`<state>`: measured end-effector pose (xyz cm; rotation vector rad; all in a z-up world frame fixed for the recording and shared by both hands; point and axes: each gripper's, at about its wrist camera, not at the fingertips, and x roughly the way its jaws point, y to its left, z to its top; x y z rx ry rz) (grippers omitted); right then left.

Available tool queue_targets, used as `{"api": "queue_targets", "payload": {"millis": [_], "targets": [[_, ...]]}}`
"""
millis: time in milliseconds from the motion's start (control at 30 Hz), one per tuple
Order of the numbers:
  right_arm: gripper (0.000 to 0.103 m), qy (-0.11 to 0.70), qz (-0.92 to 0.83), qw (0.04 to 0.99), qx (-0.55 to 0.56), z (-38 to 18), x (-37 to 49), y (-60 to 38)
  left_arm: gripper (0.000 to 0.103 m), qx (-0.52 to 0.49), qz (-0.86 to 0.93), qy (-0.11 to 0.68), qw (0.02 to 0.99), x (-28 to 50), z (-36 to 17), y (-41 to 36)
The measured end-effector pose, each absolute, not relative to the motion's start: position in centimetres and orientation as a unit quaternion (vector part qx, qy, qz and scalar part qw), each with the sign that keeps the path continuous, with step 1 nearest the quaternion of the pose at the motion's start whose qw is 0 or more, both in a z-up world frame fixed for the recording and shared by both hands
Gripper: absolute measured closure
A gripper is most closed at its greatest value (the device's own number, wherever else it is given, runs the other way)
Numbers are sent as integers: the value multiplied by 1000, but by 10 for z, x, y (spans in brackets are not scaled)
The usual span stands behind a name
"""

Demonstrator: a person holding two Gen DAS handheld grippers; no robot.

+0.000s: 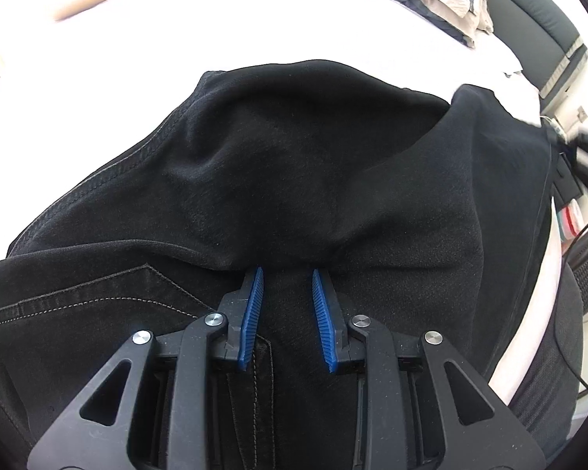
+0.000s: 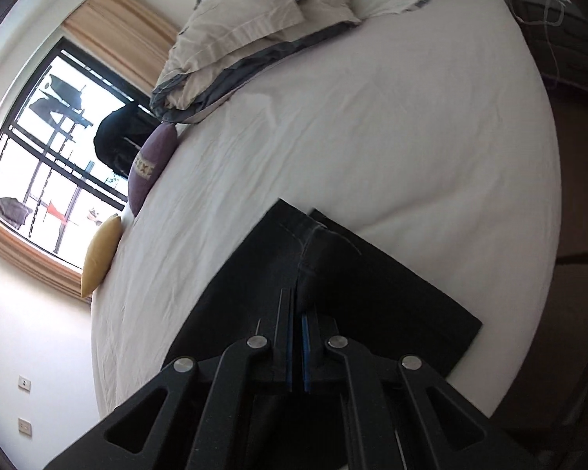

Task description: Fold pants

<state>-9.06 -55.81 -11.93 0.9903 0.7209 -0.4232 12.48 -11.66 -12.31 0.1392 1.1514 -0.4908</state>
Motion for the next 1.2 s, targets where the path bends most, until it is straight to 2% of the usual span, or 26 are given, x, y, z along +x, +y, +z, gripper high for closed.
{"api": "queue_targets", "payload": {"millis": [233,467,867,1200], "targets": [[99,317,-201,780,501,-142,-115,-561,78,72,-209,540,812,121,-116,-133],[99,270,-202,781,526,-120,-129,-574,78,80,-193,543,813,119,-116,-148],[100,288,-233,735,568,-158,-159,-578,77,81,-207,542,811,116,-111,-162],[101,299,-237,730,567,-176,-149,-584,77,93,-217,532,813,107,-117,-169]]}}
